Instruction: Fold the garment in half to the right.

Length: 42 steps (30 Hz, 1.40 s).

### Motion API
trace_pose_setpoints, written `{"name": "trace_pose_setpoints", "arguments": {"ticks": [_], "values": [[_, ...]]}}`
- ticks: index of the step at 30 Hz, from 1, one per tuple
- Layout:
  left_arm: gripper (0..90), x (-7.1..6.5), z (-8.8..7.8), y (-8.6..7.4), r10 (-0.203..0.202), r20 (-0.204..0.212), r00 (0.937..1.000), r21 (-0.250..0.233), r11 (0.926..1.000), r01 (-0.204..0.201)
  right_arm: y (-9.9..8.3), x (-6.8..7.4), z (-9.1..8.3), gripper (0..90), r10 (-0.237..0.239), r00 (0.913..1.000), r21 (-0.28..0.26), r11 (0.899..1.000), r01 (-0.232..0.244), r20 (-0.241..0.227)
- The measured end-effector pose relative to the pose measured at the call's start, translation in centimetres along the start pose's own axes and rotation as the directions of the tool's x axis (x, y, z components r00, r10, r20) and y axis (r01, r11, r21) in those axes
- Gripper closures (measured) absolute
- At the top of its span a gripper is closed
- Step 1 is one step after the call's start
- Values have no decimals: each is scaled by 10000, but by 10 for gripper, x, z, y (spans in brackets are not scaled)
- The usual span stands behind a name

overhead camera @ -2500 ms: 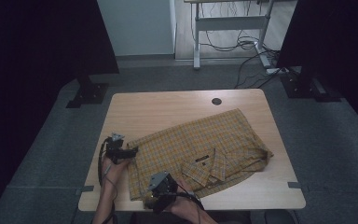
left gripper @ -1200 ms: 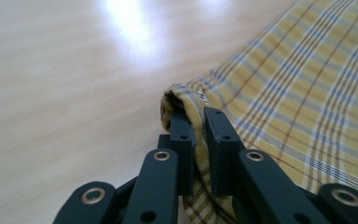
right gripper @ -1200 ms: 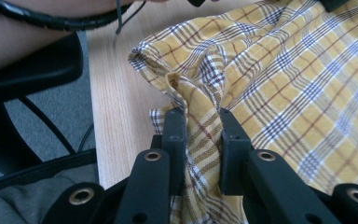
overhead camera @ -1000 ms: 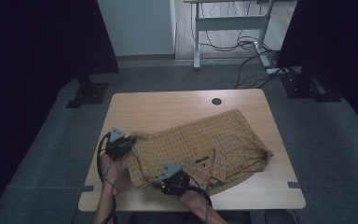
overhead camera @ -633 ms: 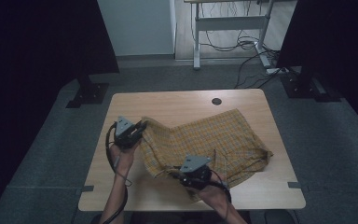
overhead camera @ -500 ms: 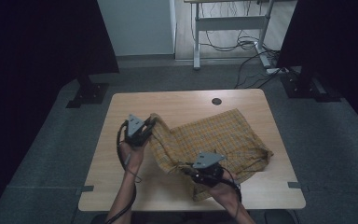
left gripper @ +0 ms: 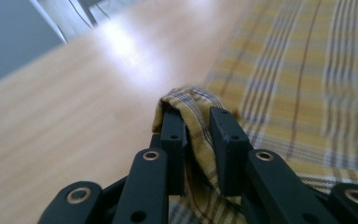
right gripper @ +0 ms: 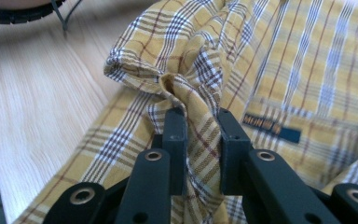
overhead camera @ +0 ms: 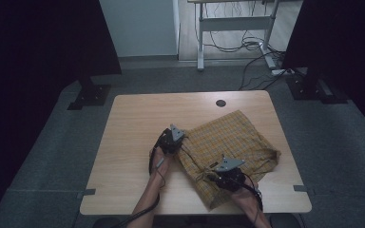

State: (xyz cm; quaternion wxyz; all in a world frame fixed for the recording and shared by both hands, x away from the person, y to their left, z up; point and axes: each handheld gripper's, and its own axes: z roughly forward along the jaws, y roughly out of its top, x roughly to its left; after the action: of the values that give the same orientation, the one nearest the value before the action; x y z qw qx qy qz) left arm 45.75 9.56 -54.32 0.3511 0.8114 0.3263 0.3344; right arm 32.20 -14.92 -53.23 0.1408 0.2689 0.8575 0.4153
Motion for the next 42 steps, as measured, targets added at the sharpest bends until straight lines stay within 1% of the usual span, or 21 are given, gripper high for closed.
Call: {"name": "trace_pose_setpoints", "arguments": {"ticks": [3, 4, 7, 8, 9, 13, 15, 16, 18, 20, 24, 28, 30, 32, 35, 37, 38, 39, 40, 41, 42], "values": [[764, -2, 3, -10, -64, 88, 9999, 375, 9993, 61, -6, 0, 7, 764, 222, 9995, 140, 9997, -219, -215], [765, -2, 2, -14, -211, 124, 9997, 340, 9992, 207, -8, 1, 9, 764, 248, 9994, 166, 9996, -244, -254], [766, 1, -5, -20, -447, 232, 9987, 396, 9983, 438, -8, 7, 12, 764, 202, 9991, 171, 9997, -196, -384], [766, 4, -9, -22, -428, 258, 9988, 470, 9980, 415, -7, 9, 13, 764, 167, 9989, 184, 9997, -159, -430], [766, 6, -12, -25, -574, 322, 9978, 503, 9972, 557, -7, 11, 14, 764, 141, 9986, 193, 9997, -132, -505], [768, 17, -27, -35, -820, 445, 9956, 872, 9931, 779, -1, 23, 22, 762, 6, 9966, 229, 9997, 13, -826], [770, 25, -35, -41, -1258, 522, 9907, 1059, 9871, 1197, 3, 30, 27, 761, -135, 9951, 261, 9995, 162, -984], [771, 28, -39, -45, -1507, 571, 9869, 1109, 9834, 1438, 5, 35, 30, 760, -191, 9942, 286, 9993, 222, -1061], [773, 35, -47, -52, -1756, 603, 9826, 1210, 9784, 1674, 10, 44, 36, 758, -335, 9915, 285, 9989, 374, -1258], [774, 41, -55, -59, -1957, 609, 9788, 1297, 9738, 1867, 15, 54, 43, 756, -438, 9880, 290, 9984, 486, -1484], [775, 50, -71, -72, -2205, 428, 9745, 1447, 9664, 2123, 25, 73, 56, 752, -679, 9794, 300, 9967, 750, -1903], [776, 59, -86, -85, -2474, 287, 9685, 1544, 9584, 2402, 37, 92, 69, 748, -1076, 9683, 329, 9925, 1180, -2252], [775, 62, -92, -91, -2729, 263, 9617, 1477, 9525, 2663, 41, 102, 74, 747, -1237, 9624, 331, 9902, 1356, -2419], [775, 64, -97, -97, -2923, 263, 9560, 1338, 9487, 2864, 45, 109, 78, 747, -1355, 9567, 281, 9887, 1476, -2576], [773, 69, -102, -101, -3005, 327, 9532, 1360, 9462, 2936, 48, 115, 80, 751, -1548, 9506, 226, 9857, 1669, -2691], [758, 74, -104, -102, -3080, 404, 9505, 1345, 9443, 3003, 50, 118, 78, 759, -1757, 9476, 114, 9826, 1854, -2670], [750, 77, -106, -102, -3184, 484, 9467, 1265, 9422, 3104, 51, 120, 76, 762, -1872, 9460, 26, 9808, 1948, -2645], [749, 81, -108, -101, -3361, 516, 9404, 1099, 9379, 3291, 53, 122, 73, 765, -1964, 9450, -72, 9795, 2015, -2614], [749, 84, -112, -100, -3491, 520, 9356, 937, 9345, 3435, 55, 123, 70, 767, -2081, 9436, -190, 9774, 2103, -2577], [751, 87, -116, -97, -3589, 524, 9319, 742, 9320, 3547, 58, 125, 67, 768, -2178, 9425, -333, 9757, 2166, -2533], [753, 90, -122, -93, -3601, 496, 9316, 493, 9325, 3578, 62, 126, 63, 769, -2245, 9422, -499, 9745, 2190, -2489]]}}
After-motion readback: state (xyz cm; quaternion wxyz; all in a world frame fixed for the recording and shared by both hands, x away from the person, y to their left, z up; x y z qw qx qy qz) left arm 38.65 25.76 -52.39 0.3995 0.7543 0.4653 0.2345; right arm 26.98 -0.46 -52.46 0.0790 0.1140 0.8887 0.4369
